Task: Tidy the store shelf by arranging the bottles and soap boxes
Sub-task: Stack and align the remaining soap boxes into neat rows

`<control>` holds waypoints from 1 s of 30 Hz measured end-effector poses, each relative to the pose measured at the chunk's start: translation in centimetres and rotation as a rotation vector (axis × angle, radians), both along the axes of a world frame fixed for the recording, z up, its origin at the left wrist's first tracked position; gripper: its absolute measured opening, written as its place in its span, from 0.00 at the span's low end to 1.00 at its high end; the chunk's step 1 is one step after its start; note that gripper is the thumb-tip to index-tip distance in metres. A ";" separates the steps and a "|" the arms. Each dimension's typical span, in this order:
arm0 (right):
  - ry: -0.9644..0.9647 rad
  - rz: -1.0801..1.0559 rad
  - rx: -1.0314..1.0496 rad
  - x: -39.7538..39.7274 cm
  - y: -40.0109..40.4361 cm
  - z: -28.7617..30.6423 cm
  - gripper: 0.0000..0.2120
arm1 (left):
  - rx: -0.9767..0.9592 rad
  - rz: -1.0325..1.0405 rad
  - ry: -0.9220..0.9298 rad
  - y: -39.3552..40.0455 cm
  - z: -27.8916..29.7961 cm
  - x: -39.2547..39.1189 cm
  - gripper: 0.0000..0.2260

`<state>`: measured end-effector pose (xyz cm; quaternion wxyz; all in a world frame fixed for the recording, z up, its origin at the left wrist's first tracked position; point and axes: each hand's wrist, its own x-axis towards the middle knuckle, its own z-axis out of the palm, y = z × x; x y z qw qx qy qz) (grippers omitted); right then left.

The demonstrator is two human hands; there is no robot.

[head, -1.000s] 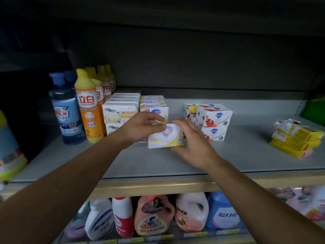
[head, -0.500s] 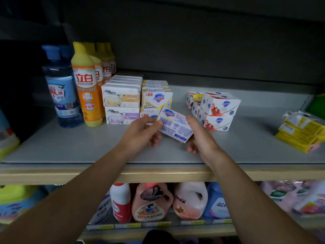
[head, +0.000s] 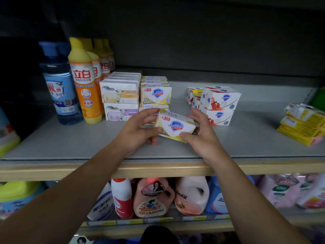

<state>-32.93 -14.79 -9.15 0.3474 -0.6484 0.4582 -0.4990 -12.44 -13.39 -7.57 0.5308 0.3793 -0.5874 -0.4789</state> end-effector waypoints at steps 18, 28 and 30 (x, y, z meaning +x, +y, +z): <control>0.037 -0.083 -0.074 0.3 0.7 0.5 0.20 | -0.160 0.393 -0.387 -0.3 -0.8 -0.9 0.09; 0.488 -0.146 -0.288 1.5 0.9 1.0 0.27 | -0.248 0.471 -1.109 -0.2 -0.2 5.8 0.17; 0.677 -0.145 -0.355 1.9 0.6 1.3 0.26 | -0.190 0.451 -1.290 -0.2 -0.4 7.0 0.21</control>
